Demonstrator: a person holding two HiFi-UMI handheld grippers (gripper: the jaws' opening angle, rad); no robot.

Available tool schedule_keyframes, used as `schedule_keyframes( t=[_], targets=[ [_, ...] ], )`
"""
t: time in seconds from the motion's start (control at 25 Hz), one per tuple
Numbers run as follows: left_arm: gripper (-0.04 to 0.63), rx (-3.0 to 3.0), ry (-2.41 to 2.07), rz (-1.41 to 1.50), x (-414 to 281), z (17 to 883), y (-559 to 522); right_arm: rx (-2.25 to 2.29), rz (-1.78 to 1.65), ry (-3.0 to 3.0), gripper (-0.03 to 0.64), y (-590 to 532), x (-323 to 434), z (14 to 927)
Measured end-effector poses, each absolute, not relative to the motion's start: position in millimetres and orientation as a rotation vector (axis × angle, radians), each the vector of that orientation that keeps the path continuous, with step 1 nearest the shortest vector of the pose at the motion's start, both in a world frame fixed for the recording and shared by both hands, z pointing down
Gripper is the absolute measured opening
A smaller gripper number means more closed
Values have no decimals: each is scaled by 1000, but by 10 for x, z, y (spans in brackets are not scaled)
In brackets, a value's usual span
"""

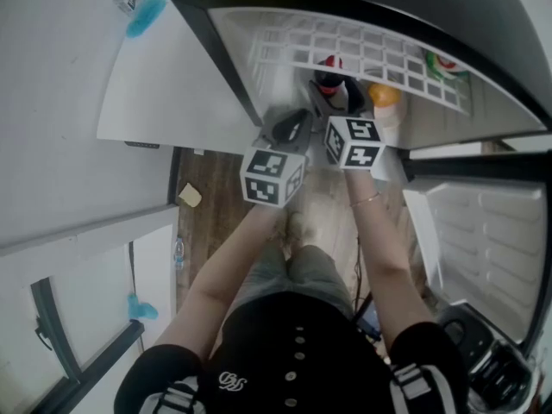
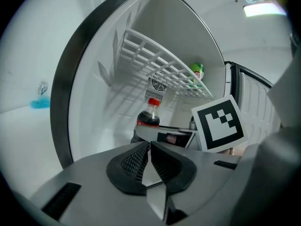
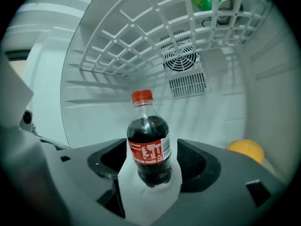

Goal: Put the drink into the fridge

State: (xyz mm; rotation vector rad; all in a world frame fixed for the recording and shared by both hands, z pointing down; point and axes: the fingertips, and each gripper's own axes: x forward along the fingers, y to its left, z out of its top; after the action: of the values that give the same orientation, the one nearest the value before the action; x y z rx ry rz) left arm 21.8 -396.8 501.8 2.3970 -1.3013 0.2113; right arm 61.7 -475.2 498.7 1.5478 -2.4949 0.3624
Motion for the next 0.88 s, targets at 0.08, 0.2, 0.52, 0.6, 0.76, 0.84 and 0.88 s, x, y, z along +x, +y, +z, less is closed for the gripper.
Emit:
schedule_keyframes(
  t=[0.08,0.2,0.52,0.6,0.76,0.84,0.88],
  targets=[
    [8,2402,-1299,211,225,4979,-3929,1561,367,-2494,327,-4675,663,4939],
    [8,2409,-1281,196,245,4901,-3853,1568,382,-2508,325,-4539,700,4853],
    [8,2454,-1266,162,296,4630,-3612,1518,443,-2567,283,-4100,711,4567],
    [8,2471,-1264,157,302,4560,-3559,1521,421,-2565,225,-3991,719,4486],
    [8,2502,-1254,145,313,4428,-3459,1504,386,-2596,169,-3794,706,4309],
    [8,2522,-1250,130,320,4344,-3418,1517,349,-2605,115,-3724,731,4209],
    [8,2532,-1248,120,323,4302,-3400,1529,325,-2606,84,-3693,751,4157]
  ],
)
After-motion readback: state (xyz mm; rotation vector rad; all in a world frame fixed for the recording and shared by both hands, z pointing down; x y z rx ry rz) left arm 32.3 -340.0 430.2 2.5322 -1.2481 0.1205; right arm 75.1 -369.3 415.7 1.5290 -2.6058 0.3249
